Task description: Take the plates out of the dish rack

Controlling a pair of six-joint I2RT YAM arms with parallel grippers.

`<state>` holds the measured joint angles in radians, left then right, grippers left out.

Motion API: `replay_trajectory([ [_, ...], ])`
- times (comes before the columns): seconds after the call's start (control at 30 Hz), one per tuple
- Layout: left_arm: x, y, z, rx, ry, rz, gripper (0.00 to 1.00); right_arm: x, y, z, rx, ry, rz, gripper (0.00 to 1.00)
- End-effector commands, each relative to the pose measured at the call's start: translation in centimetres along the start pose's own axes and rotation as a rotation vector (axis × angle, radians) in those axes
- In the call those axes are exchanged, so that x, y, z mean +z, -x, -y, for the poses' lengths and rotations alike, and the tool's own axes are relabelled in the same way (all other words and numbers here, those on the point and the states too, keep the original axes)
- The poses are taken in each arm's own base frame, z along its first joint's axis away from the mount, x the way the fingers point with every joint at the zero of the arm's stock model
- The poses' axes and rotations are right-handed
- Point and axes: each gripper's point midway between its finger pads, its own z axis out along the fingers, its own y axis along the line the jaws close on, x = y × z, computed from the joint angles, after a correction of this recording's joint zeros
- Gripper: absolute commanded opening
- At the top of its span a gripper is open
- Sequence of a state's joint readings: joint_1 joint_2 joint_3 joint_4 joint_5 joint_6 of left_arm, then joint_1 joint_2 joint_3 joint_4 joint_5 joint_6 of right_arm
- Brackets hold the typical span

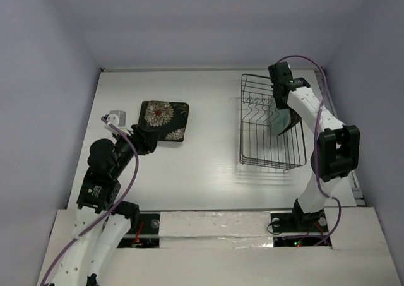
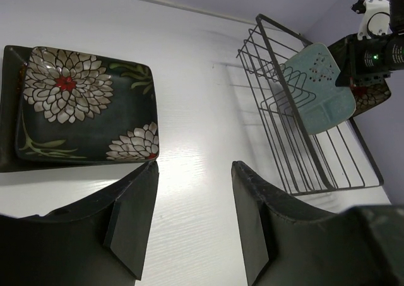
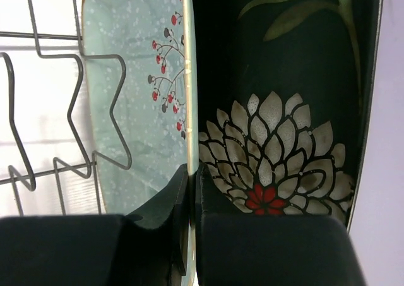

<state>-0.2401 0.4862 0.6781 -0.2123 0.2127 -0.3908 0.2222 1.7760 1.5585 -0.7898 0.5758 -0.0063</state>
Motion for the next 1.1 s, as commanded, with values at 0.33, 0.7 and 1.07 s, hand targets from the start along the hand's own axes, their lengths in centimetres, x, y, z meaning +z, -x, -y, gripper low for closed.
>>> replay_trajectory([
  [0.33, -0.1, 1.2, 0.5, 0.013, -0.023, 0.052, 0.47, -12.5, 7.7, 6.6, 0.223, -0.051, 0.367, 0.0],
  [0.7, 0.0, 1.1, 0.5, 0.014, -0.025, 0.048, 0.47, -23.2, 10.4, 4.5, 0.392, 0.199, 0.63, 0.0],
  [1.07, -0.3, 1.4, 0.4, 0.014, -0.015, 0.062, 0.47, -28.2, 5.1, -16.3, 0.401, 0.855, 0.583, 0.0],
])
